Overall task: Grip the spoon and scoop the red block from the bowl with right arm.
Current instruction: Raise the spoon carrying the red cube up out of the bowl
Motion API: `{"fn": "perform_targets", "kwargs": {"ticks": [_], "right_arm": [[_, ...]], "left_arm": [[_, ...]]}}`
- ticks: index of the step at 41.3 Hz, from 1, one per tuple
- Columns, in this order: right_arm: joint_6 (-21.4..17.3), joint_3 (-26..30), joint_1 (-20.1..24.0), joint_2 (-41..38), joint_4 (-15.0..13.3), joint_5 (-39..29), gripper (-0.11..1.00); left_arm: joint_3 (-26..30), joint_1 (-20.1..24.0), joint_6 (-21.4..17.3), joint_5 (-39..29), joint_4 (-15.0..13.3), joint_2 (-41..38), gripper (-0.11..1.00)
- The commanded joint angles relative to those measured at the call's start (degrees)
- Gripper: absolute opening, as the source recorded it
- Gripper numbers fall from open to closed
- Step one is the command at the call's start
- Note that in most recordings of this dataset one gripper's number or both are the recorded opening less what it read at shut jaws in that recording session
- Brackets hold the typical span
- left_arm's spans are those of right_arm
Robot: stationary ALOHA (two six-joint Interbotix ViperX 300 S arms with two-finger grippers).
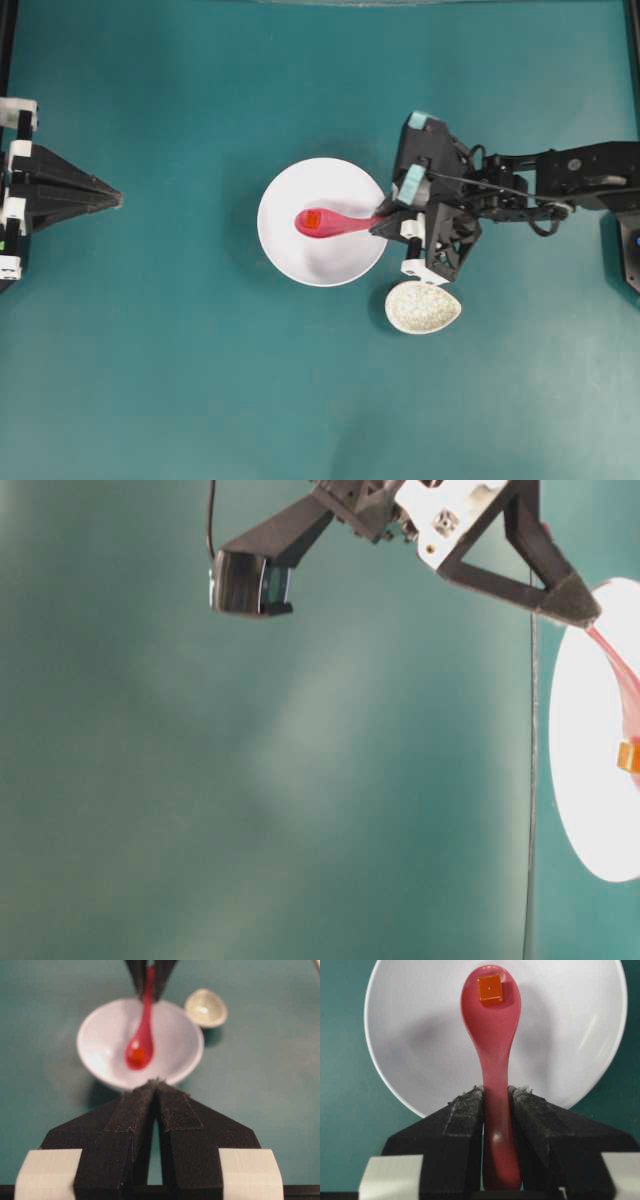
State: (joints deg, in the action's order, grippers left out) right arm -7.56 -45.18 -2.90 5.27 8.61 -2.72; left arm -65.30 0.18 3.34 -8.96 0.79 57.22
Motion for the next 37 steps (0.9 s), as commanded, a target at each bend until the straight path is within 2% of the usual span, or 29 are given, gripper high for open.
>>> {"fn": "perform_targets", "kwargs": {"ticks": [1,12,37], "right_arm": [[0.09,-0.53,0.09,2.37,0.26,2.72,0.24],[0.09,-3.6,0.09,4.57,0.62,7.73,0.24],[0.09,-3.25,0.09,6.42,0.79,7.38,0.24]], "left_arm": [[1.76,-0.09,0.09,0.26,0.09,-0.18,-0.01],[1.76,-0.09,0.09,0.26,0.09,-0.18,-0.01],[1.76,-0.09,0.09,0.35,0.09,-0.18,-0.01]]}}
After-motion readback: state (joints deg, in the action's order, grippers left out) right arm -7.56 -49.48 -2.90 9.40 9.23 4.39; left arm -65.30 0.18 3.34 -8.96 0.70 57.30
